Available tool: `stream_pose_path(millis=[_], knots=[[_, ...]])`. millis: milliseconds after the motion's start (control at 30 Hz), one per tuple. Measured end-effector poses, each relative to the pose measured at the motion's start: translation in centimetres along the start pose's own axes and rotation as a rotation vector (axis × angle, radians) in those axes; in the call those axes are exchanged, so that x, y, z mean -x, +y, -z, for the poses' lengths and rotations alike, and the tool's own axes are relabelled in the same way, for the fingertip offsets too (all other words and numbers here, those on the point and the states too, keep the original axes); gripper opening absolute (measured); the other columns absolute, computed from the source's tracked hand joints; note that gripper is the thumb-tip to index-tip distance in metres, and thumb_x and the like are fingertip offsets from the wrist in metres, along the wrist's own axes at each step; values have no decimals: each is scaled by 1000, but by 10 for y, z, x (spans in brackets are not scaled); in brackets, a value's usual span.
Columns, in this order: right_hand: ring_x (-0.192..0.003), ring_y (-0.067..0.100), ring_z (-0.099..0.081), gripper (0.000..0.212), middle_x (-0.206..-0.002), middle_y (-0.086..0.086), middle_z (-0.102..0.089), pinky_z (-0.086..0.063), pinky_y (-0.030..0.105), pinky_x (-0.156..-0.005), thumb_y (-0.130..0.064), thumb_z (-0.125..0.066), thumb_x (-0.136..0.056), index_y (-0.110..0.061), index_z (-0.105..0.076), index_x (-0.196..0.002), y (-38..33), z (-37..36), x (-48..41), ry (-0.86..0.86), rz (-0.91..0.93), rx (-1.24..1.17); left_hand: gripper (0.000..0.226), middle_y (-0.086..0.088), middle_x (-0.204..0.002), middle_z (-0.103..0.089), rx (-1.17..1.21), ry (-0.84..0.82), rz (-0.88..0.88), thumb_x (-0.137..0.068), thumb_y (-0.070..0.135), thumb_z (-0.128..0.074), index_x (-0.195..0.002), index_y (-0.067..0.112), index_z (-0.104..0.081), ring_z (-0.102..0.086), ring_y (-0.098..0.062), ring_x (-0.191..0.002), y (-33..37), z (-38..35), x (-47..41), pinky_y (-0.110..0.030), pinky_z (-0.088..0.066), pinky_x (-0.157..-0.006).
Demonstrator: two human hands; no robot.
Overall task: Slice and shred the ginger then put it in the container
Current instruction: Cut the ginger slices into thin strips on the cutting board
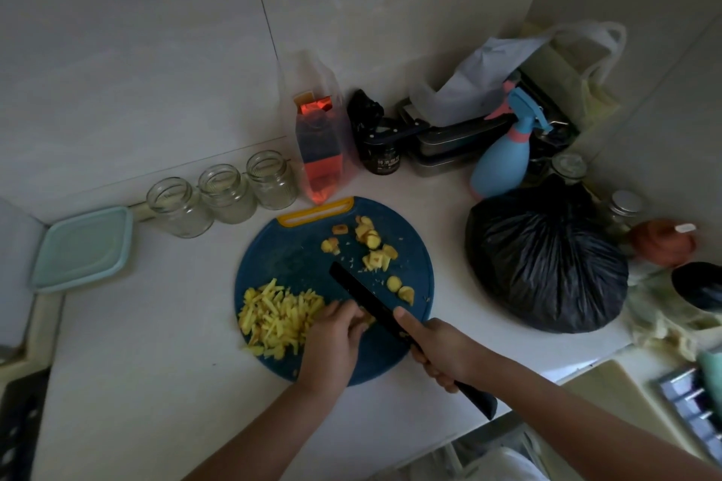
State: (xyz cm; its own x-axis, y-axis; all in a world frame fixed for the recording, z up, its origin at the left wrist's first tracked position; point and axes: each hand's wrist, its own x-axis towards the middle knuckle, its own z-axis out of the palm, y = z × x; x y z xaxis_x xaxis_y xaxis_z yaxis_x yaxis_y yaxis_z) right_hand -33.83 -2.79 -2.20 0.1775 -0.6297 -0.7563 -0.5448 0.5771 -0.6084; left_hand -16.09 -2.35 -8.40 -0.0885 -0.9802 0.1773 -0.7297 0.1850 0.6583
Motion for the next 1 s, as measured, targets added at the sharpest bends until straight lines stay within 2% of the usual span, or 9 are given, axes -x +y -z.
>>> stream_pose_path(millis=[233,400,567,733,833,900,1000], knots=[[-34,10,-33,64,-52,0,-40,-31,19,-38,-76,-32,-87,-16,-41,-65,3,0,4,11,16,25,23,1,-77,-60,-29,-8,-41,-71,-4,-78,-76,10,-60,-58,-14,-66,-2,1,-2,-26,-47,-54],[-31,7,-32,62,-54,-1,-41,-30,17,-38,-72,-33,-89,-15,-44,-67,3,-2,7,35,25,51,22,1,-78,-60,-39,-19,-40,-72,-2,-77,-76,11,-60,-58,-15,-67,-3,1,-4,-27,-47,-55],[-29,7,-31,64,-56,0,-40,-30,18,-37,-74,-31,-88,-14,-43,-68,2,-2,5,16,5,52,22,3,-74,-60,-17,-9,-45,-69,-2,-80,-73,11,-63,-55,-7,-65,-5,2,-3,-16,-40,-56],[-30,7,-34,62,-59,2,-43,-33,18,-38,-74,-27,-89,-17,-42,-70,1,-1,1,-1,-16,108,22,5,-75,-60,-4,-12,-40,-69,0,-81,-73,12,-63,-56,-6,-67,-9,-1,-1,-11,-39,-60],[-37,7,-41,56,-62,1,-46,-36,19,-39,-72,-24,-92,-23,-39,-69,-1,-1,2,-9,8,151,22,6,-74,-60,-4,-18,-53,-68,1,-82,-73,13,-64,-58,-8,-68,-11,-1,-1,-12,-40,-60],[-48,5,-44,53,-66,-3,-46,-36,14,-45,-67,-22,-95,-24,-41,-69,-2,-1,2,8,55,187,23,6,-73,-59,-17,-23,-64,-68,1,-82,-72,14,-64,-57,-8,-67,-13,-1,-2,-13,-40,-59],[-56,6,-48,57,-68,-2,-49,-40,16,-54,-66,-20,-96,-21,-45,-70,-4,-1,1,11,90,244,24,7,-73,-59,-29,-35,-62,-67,1,-82,-72,15,-64,-57,-9,-66,-12,-1,-3,-13,-40,-59]])
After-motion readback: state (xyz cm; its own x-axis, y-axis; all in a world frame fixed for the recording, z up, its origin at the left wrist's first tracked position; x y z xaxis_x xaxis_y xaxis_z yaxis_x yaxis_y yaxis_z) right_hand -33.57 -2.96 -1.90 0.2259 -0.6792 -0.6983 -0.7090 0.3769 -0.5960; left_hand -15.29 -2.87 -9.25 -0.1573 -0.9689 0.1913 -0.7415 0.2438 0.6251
